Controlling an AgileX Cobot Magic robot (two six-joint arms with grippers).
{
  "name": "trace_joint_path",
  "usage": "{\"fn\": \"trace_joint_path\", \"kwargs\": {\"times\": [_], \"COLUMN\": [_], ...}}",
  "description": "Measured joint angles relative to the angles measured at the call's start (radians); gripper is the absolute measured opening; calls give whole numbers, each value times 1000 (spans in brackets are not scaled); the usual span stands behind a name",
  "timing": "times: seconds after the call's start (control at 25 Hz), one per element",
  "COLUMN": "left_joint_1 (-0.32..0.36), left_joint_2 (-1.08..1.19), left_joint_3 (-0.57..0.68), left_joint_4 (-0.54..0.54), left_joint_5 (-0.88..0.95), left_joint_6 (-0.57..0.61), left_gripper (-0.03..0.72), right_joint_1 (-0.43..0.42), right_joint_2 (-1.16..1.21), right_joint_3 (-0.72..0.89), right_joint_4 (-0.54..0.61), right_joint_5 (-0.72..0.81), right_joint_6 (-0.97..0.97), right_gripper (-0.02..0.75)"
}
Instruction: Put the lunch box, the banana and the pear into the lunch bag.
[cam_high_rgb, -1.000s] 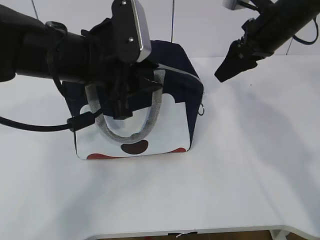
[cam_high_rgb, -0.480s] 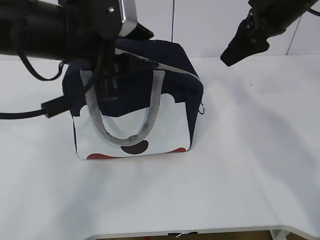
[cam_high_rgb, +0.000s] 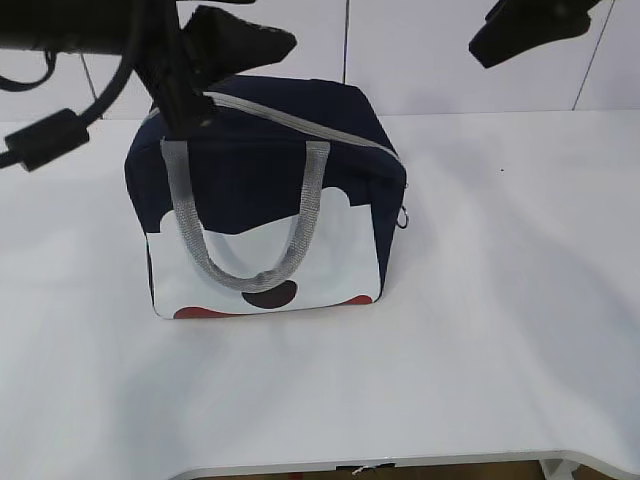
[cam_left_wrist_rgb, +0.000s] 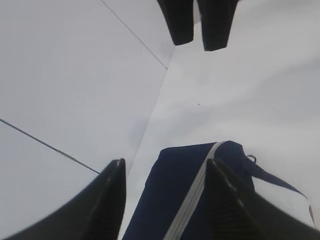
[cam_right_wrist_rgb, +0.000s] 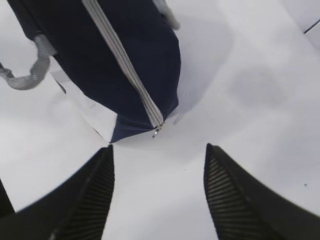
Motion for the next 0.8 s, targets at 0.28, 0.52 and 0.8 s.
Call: {"fn": "trace_joint_path", "kwargs": {"times": [0.28, 0.52, 0.8], "left_joint_1": [2, 2, 2], "left_joint_2": [-26, -83, -172], "left_joint_3": [0, 0, 0], "left_joint_4": [246, 828, 1419], "left_joint_5": [275, 453, 548], "left_joint_6": [-332, -680, -1300], "left_gripper": [368, 368, 368], "right_joint_1": [0, 0, 0], "right_joint_2": [-114, -209, -339], "right_joint_3": [0, -2, 48], "right_joint_4": [34, 38, 43], "right_joint_5": [5, 12, 14], "right_joint_6": [2, 15, 50], "right_gripper": [473, 473, 473]}}
